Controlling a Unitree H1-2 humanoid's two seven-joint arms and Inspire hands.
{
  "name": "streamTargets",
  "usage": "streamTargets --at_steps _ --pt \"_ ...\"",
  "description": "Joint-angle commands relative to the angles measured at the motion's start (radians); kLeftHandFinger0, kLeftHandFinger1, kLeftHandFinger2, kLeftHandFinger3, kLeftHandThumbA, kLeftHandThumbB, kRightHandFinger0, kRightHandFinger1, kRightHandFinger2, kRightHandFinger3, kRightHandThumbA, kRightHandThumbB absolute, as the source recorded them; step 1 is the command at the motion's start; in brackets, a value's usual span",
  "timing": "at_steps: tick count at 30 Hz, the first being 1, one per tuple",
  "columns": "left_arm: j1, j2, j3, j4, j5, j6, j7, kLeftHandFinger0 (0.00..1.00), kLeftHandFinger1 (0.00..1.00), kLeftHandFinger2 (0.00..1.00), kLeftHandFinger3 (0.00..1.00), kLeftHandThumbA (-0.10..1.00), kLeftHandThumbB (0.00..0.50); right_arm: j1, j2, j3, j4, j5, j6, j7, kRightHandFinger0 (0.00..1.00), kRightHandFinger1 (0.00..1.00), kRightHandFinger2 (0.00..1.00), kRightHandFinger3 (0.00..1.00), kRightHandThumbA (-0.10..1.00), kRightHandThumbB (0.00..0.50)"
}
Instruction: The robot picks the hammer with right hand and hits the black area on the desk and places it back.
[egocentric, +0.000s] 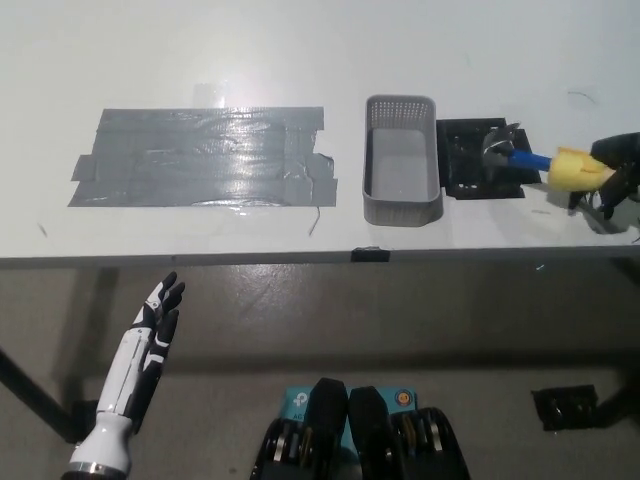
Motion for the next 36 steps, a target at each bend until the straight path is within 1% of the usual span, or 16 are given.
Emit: streamTargets --at_steps 1,5,7,10,12,15,18,21,24,26,27,28,29,30,32,36 --pt "-0.011 0.017 0.003 -0.038 0.007 -0.020 -0.001 1.00 1.00 1.00 1.00 1.00 0.015 -0.017 0.015 0.052 0.028 -0.071 -0.069 -0.057 0.02 0.52 0.81 0.55 -0.10 0.200" --pt "-0.013 0.020 0.003 -0.036 0.012 -0.025 -0.001 1.00 1.00 1.00 1.00 1.00 0.028 -0.038 0.009 0.058 0.031 -0.069 -0.064 -0.063 0.00 0.45 0.72 0.41 -0.10 0.182" --pt "-0.012 0.019 0.005 -0.035 0.007 -0.027 0.000 1.00 1.00 1.00 1.00 1.00 0.029 -0.050 -0.003 0.051 0.021 -0.065 -0.063 -0.066 0.07 0.61 0.95 0.62 -0.10 0.150" --pt "-0.013 0.020 0.004 -0.032 0.012 -0.028 0.000 1.00 1.00 1.00 1.00 1.00 0.020 -0.062 -0.014 0.041 0.008 -0.067 -0.054 -0.068 0.01 0.58 0.91 0.61 -0.10 0.132" --pt "-0.012 0.020 0.005 -0.029 0.010 -0.034 0.001 1.00 1.00 1.00 1.00 1.00 0.019 -0.082 -0.029 0.033 -0.018 -0.069 -0.036 -0.052 0.00 0.52 0.87 0.47 -0.10 0.081" --pt "-0.013 0.022 0.007 -0.023 0.004 -0.041 0.000 1.00 1.00 1.00 1.00 1.00 0.025 -0.132 -0.041 -0.037 -0.019 -0.003 -0.008 -0.031 0.00 0.59 0.94 0.41 -0.10 0.102" --pt "-0.009 0.019 0.009 -0.023 0.005 -0.040 0.003 1.00 1.00 1.00 1.00 1.00 0.020 -0.180 -0.041 -0.075 0.008 0.010 -0.013 -0.041 0.05 0.65 0.99 0.94 -0.10 0.088" --pt "-0.007 0.015 0.008 -0.019 0.001 -0.043 0.002 1.00 1.00 1.00 1.00 1.00 0.013 -0.212 -0.030 -0.103 0.013 0.014 -0.041 -0.053 0.24 0.76 1.00 1.00 -0.10 0.091" --pt "-0.003 0.014 0.007 -0.026 0.006 -0.039 0.003 1.00 1.00 1.00 1.00 1.00 0.014 -0.219 0.000 -0.106 0.044 0.006 -0.047 -0.088 0.19 0.73 1.00 1.00 -0.10 0.113" --pt "-0.003 0.012 0.007 -0.029 -0.002 -0.038 0.000 1.00 1.00 1.00 1.00 1.00 0.015 -0.202 0.027 -0.114 0.040 0.002 -0.043 -0.129 0.29 0.79 1.00 1.00 -0.10 0.173" --pt "-0.003 0.012 0.007 -0.031 -0.003 -0.036 -0.001 1.00 1.00 1.00 1.00 1.00 0.015 -0.191 0.034 -0.117 0.023 -0.001 -0.044 -0.140 0.48 0.84 0.95 0.95 0.02 0.195" --pt "-0.003 0.011 0.008 -0.035 -0.001 -0.032 0.000 1.00 1.00 1.00 1.00 1.00 0.009 -0.181 0.049 -0.124 0.010 0.006 -0.018 -0.132 0.61 0.86 1.00 1.00 0.21 0.240" --pt "-0.003 0.012 0.006 -0.038 0.004 -0.027 0.000 1.00 1.00 1.00 1.00 1.00 0.019 -0.189 0.069 -0.135 0.051 0.034 0.002 -0.082 0.86 1.00 1.00 1.00 0.32 0.281" --pt "-0.003 0.012 0.007 -0.039 0.003 -0.029 0.001 1.00 1.00 1.00 1.00 1.00 0.020 -0.196 0.081 -0.125 0.088 0.031 -0.008 -0.061 0.98 1.00 1.00 1.00 0.42 0.312" --pt "-0.004 0.011 0.007 -0.041 0.003 -0.031 0.001 1.00 1.00 1.00 1.00 1.00 0.010 -0.186 0.094 -0.092 0.098 -0.010 -0.022 -0.095 1.00 1.00 1.00 1.00 0.55 0.408" --pt "-0.010 0.011 0.009 -0.049 0.001 -0.022 0.001 1.00 1.00 1.00 1.00 1.00 0.008 -0.179 0.114 -0.078 0.128 -0.022 -0.018 -0.123 1.00 1.00 1.00 1.00 0.67 0.496"
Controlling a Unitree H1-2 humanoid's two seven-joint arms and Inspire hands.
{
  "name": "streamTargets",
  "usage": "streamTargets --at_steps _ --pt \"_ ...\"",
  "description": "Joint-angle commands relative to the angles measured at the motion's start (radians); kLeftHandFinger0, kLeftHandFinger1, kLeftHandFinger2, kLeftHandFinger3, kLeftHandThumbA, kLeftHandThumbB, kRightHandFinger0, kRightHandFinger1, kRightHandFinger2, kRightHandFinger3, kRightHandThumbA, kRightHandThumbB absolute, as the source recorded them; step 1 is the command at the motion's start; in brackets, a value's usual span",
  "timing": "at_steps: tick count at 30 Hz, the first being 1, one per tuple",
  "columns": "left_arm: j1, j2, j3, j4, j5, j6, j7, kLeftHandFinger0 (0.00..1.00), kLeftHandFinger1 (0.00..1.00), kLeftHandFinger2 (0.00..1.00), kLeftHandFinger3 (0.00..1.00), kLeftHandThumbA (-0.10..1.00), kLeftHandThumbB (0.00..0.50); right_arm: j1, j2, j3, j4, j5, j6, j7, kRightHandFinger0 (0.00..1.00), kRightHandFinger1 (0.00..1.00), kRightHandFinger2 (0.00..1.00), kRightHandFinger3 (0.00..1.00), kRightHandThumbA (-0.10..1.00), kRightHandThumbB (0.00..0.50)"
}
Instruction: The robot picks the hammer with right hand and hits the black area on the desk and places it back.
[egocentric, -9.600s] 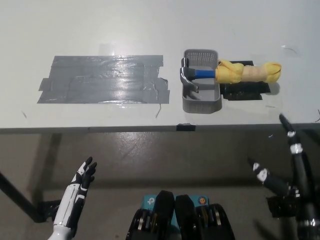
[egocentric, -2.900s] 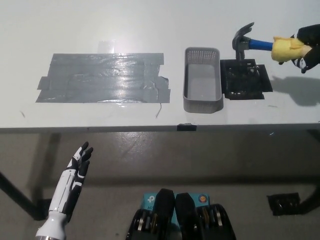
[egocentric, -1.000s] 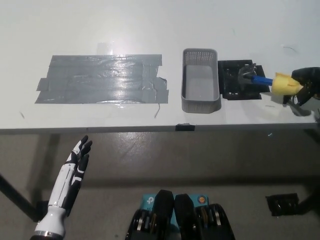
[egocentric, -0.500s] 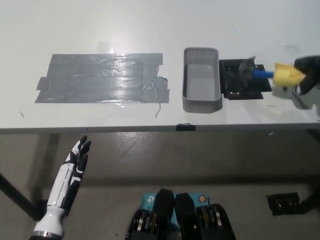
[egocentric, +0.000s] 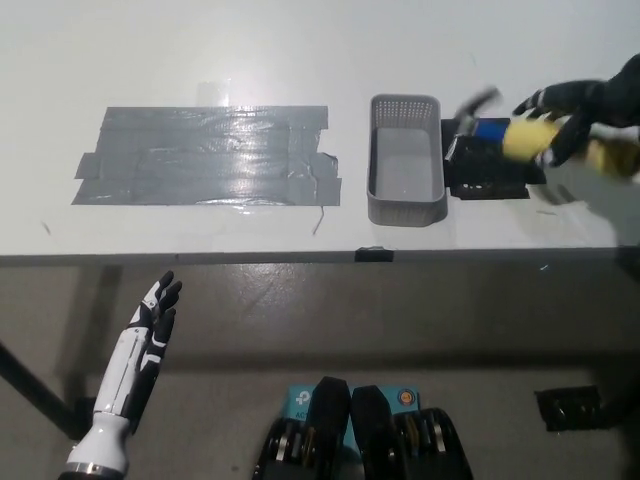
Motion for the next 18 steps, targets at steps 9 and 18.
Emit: streamTargets --at_steps 9,18 --pt "-0.016 0.010 0.006 -0.039 -0.004 -0.022 0.000 1.00 1.00 1.00 1.00 1.00 0.016 -0.058 -0.007 -0.027 0.036 0.016 -0.019 -0.118 1.00 1.00 1.00 1.00 0.74 0.500" --pt "-0.015 0.012 0.008 -0.042 -0.011 -0.017 -0.003 1.00 1.00 1.00 1.00 1.00 0.016 -0.036 -0.110 -0.244 -0.271 0.067 -0.024 -0.307 1.00 1.00 1.00 1.00 0.90 0.454"
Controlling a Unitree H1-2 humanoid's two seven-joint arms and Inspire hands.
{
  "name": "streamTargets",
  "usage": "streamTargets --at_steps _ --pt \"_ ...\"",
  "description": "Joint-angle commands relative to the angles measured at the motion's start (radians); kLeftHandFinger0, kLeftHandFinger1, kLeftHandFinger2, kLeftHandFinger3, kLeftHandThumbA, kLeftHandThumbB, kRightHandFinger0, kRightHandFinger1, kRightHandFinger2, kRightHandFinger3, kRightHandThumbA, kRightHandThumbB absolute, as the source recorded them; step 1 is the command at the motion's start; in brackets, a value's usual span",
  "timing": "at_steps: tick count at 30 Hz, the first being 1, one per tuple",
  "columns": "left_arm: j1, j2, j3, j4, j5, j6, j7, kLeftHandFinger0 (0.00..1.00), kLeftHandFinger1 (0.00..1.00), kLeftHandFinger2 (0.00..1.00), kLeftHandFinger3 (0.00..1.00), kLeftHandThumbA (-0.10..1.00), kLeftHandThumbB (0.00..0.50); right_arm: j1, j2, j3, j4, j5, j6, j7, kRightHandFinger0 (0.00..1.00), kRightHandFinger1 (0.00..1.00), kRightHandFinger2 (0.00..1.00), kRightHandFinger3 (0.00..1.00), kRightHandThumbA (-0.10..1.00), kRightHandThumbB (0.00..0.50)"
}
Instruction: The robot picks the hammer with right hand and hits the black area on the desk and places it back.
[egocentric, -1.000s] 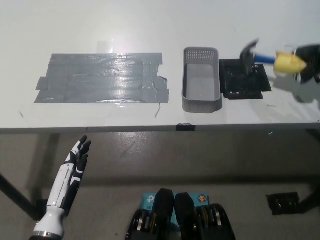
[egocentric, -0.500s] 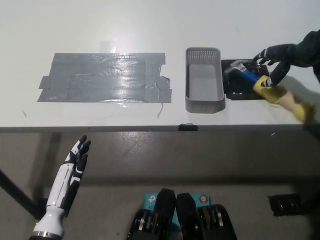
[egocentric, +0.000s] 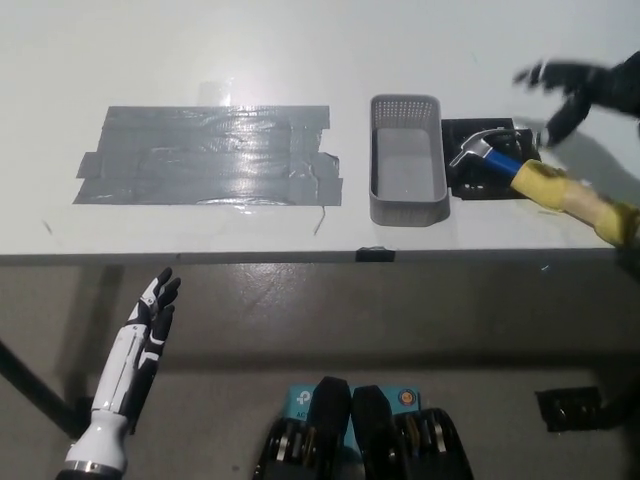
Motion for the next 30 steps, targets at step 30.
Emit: streamTargets --at_steps 30 --pt "-0.103 0.017 -0.025 0.037 -0.013 -0.036 -0.038 1.00 1.00 1.00 1.00 1.00 0.118 0.979 0.164 -0.405 -1.707 0.423 0.024 -0.228 1.00 1.00 1.00 1.00 1.00 0.401"
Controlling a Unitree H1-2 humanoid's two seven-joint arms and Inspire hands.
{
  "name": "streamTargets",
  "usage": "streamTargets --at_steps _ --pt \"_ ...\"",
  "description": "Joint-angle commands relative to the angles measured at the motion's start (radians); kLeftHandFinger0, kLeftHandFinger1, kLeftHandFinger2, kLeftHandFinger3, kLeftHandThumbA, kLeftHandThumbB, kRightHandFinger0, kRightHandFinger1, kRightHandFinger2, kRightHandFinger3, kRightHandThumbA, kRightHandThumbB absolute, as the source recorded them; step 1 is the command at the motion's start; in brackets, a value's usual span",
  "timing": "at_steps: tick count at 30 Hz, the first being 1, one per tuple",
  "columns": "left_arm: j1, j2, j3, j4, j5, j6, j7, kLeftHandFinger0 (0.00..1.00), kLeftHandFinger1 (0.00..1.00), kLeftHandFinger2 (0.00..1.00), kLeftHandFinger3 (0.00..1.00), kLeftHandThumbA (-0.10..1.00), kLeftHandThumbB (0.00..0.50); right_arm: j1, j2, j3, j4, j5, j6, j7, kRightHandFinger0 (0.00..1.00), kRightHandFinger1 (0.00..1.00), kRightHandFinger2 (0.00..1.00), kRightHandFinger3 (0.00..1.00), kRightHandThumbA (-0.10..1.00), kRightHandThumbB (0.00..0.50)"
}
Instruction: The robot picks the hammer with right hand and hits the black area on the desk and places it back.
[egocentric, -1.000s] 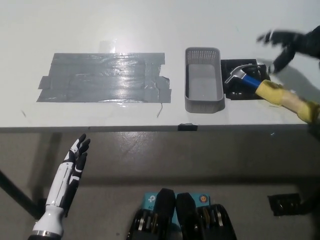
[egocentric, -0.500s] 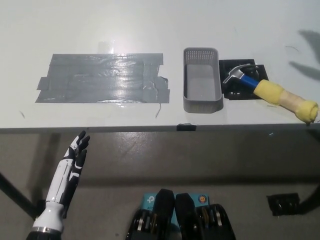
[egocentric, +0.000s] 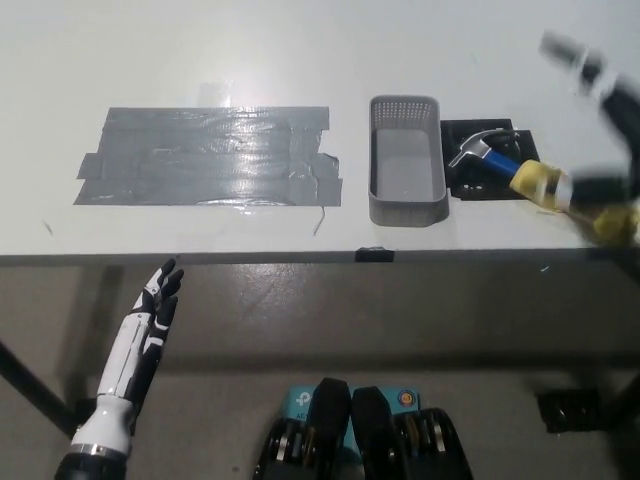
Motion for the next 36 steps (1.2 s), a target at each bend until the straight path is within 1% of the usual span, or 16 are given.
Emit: streamTargets --at_steps 1,3,4,7,8,9,11,14,16,20,21,23,28,31,33,36 --pt "-0.057 0.019 -0.026 -0.017 -0.014 -0.044 -0.038 1.00 1.00 1.00 1.00 1.00 0.124 0.270 0.104 -0.064 -0.546 0.259 -0.026 -0.101 1.00 1.00 1.00 1.00 1.00 0.400" --pt "-0.044 0.020 -0.029 -0.015 -0.018 -0.056 -0.042 1.00 1.00 1.00 1.00 1.00 0.121 0.331 0.146 -0.038 -0.493 0.234 -0.110 -0.120 1.00 1.00 1.00 1.00 1.00 0.364" --pt "-0.036 0.020 -0.030 -0.016 -0.019 -0.056 -0.042 1.00 1.00 1.00 1.00 1.00 0.131 0.358 0.173 -0.026 -0.457 0.211 -0.141 -0.133 1.00 1.00 1.00 1.00 1.00 0.351" --pt "-0.020 0.019 -0.029 -0.014 -0.024 -0.064 -0.038 1.00 1.00 1.00 1.00 1.00 0.142 0.397 0.215 -0.008 -0.375 0.171 -0.191 -0.151 1.00 1.00 1.00 1.00 1.00 0.328" --pt "-0.003 0.019 -0.030 -0.020 -0.024 -0.065 -0.039 1.00 1.00 1.00 1.00 1.00 0.141 0.418 0.230 0.006 -0.324 0.163 -0.222 -0.153 1.00 1.00 1.00 1.00 1.00 0.301" --pt "0.004 0.020 -0.031 -0.024 -0.023 -0.065 -0.040 1.00 1.00 1.00 1.00 1.00 0.135 0.427 0.238 0.011 -0.298 0.151 -0.240 -0.153 1.00 1.00 1.00 1.00 1.00 0.288" --pt "0.013 0.021 -0.031 -0.032 -0.032 -0.065 -0.045 1.00 1.00 1.00 1.00 1.00 0.115 0.433 0.253 0.030 -0.208 0.108 -0.233 -0.157 1.00 1.00 1.00 1.00 1.00 0.318" --pt "0.043 0.027 -0.029 -0.048 -0.031 -0.059 -0.050 1.00 1.00 1.00 1.00 1.00 0.117 0.447 0.291 0.044 -0.029 0.094 -0.276 -0.202 1.00 1.00 1.00 1.00 0.98 0.281" --pt "0.054 0.025 -0.033 -0.054 -0.029 -0.060 -0.053 1.00 1.00 1.00 1.00 1.00 0.100 0.452 0.296 0.041 0.052 0.095 -0.281 -0.217 1.00 1.00 1.00 1.00 0.95 0.264" --pt "0.075 0.022 -0.038 -0.068 -0.019 -0.049 -0.050 1.00 1.00 1.00 1.00 1.00 0.104 0.444 0.291 0.044 0.188 0.083 -0.297 -0.244 1.00 1.00 1.00 1.00 0.97 0.263" --pt "0.077 0.024 -0.036 -0.067 -0.022 -0.053 -0.050 1.00 1.00 1.00 1.00 1.00 0.094 0.437 0.290 0.047 0.213 0.077 -0.295 -0.251 1.00 1.00 1.00 1.00 0.98 0.263" --pt "0.078 0.025 -0.034 -0.061 -0.036 -0.060 -0.053 1.00 1.00 1.00 1.00 1.00 0.104 0.433 0.287 0.048 0.238 0.084 -0.300 -0.256 1.00 1.00 1.00 1.00 0.96 0.238" --pt "0.082 0.023 -0.040 -0.062 -0.017 -0.063 -0.045 1.00 1.00 1.00 1.00 1.00 0.096 0.433 0.278 0.046 0.265 0.107 -0.320 -0.265 1.00 1.00 1.00 1.00 0.96 0.218" --pt "0.084 0.027 -0.039 -0.064 -0.012 -0.065 -0.040 1.00 1.00 1.00 1.00 1.00 0.096 0.433 0.280 0.052 0.276 0.115 -0.328 -0.267 1.00 1.00 1.00 1.00 0.94 0.215" --pt "0.086 0.025 -0.040 -0.065 -0.011 -0.059 -0.040 1.00 1.00 1.00 1.00 1.00 0.112 0.435 0.279 0.054 0.282 0.119 -0.332 -0.269 1.00 1.00 1.00 1.00 0.93 0.224" --pt "0.086 0.024 -0.042 -0.069 -0.006 -0.053 -0.039 1.00 1.00 1.00 1.00 1.00 0.115 0.440 0.272 0.057 0.274 0.123 -0.321 -0.263 1.00 1.00 1.00 1.00 0.92 0.207"
